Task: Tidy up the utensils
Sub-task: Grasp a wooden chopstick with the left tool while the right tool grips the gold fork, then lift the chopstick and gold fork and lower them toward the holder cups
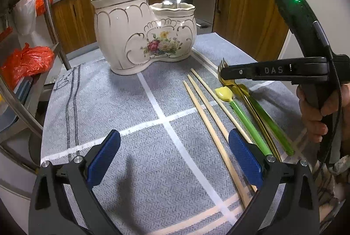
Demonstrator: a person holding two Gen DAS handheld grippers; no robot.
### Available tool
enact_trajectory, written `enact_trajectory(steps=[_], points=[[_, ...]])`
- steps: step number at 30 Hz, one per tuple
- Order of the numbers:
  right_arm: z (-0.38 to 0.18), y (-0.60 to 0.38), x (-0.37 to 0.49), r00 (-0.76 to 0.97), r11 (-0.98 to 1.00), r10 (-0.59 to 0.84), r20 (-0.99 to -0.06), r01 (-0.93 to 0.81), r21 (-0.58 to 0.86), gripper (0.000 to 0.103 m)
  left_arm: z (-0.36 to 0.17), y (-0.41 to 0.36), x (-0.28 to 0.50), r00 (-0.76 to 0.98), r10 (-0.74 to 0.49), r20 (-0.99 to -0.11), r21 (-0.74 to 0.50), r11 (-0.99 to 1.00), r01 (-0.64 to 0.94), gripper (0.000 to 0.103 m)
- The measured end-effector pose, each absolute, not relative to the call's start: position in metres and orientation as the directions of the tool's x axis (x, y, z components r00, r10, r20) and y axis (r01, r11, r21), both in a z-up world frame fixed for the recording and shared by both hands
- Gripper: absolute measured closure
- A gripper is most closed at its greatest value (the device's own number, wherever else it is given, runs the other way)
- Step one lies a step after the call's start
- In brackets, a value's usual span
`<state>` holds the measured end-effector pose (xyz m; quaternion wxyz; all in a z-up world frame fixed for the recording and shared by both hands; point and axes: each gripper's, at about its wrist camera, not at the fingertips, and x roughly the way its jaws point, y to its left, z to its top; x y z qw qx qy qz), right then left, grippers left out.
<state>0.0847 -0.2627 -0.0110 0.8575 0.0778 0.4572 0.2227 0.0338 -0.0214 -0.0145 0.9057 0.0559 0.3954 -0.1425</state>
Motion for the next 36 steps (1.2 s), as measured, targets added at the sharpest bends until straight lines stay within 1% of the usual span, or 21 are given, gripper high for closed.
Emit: enact_trajectory(steps=[3, 5, 7, 11, 13, 14, 21, 23, 24, 26, 32, 33, 35, 36], points=[[-0.003, -0.267, 0.079, 0.500, 0.877, 0.477, -0.723, -0.322, 0.355, 0.097, -0.014, -0.023, 0.033, 0.638, -0.214, -0.739, -0.017, 0.954, 0.300, 0.007], [0.003, -0.270, 0.073, 0.518, 0.872, 0.487, -0.703, -0.335, 0.357, 0.097, -0.014, -0.024, 0.032, 0.631, -0.217, -0.745, -0.024, 0.954, 0.300, 0.010], [0.010, -0.273, 0.067, 0.538, 0.865, 0.499, -0.679, -0.352, 0.358, 0.097, -0.015, -0.027, 0.032, 0.624, -0.215, -0.752, -0.025, 0.954, 0.298, 0.016], [0.022, -0.281, 0.054, 0.577, 0.862, 0.505, -0.641, -0.378, 0.339, 0.097, -0.015, -0.032, 0.029, 0.616, -0.216, -0.758, -0.028, 0.954, 0.300, 0.025], [0.027, -0.284, 0.050, 0.590, 0.860, 0.508, -0.627, -0.388, 0.332, 0.097, -0.016, -0.035, 0.028, 0.610, -0.216, -0.762, -0.030, 0.954, 0.300, 0.033], [0.030, -0.286, 0.047, 0.599, 0.858, 0.511, -0.617, -0.395, 0.327, 0.097, -0.017, -0.037, 0.028, 0.607, -0.216, -0.765, -0.031, 0.953, 0.300, 0.035], [0.045, -0.296, 0.033, 0.634, 0.854, 0.518, -0.574, -0.426, 0.300, 0.097, -0.025, -0.050, 0.029, 0.570, -0.200, -0.797, -0.021, 0.952, 0.306, 0.065], [0.048, -0.297, 0.031, 0.638, 0.851, 0.523, -0.565, -0.432, 0.300, 0.097, -0.025, -0.053, 0.029, 0.576, -0.182, -0.797, 0.000, 0.953, 0.302, 0.069], [0.049, -0.298, 0.029, 0.640, 0.849, 0.527, -0.559, -0.436, 0.300, 0.097, -0.025, -0.054, 0.030, 0.576, -0.179, -0.798, 0.004, 0.953, 0.302, 0.072], [0.051, -0.298, 0.026, 0.644, 0.843, 0.536, -0.546, -0.446, 0.302, 0.098, -0.025, -0.057, 0.032, 0.577, -0.166, -0.799, 0.016, 0.955, 0.297, 0.074], [0.059, -0.300, 0.016, 0.658, 0.824, 0.566, -0.497, -0.479, 0.303, 0.098, -0.024, -0.054, 0.039, 0.571, -0.184, -0.800, -0.016, 0.958, 0.286, 0.074], [0.061, -0.300, 0.015, 0.659, 0.821, 0.569, -0.492, -0.483, 0.304, 0.098, -0.024, -0.053, 0.042, 0.572, -0.184, -0.799, -0.019, 0.959, 0.282, 0.078], [0.064, -0.300, 0.013, 0.662, 0.816, 0.577, -0.478, -0.492, 0.303, 0.099, -0.024, -0.049, 0.045, 0.571, -0.190, -0.799, -0.031, 0.960, 0.277, 0.092], [0.066, -0.300, 0.011, 0.664, 0.812, 0.583, -0.469, -0.500, 0.302, 0.099, -0.024, -0.046, 0.046, 0.569, -0.198, -0.798, -0.040, 0.960, 0.277, 0.094]])
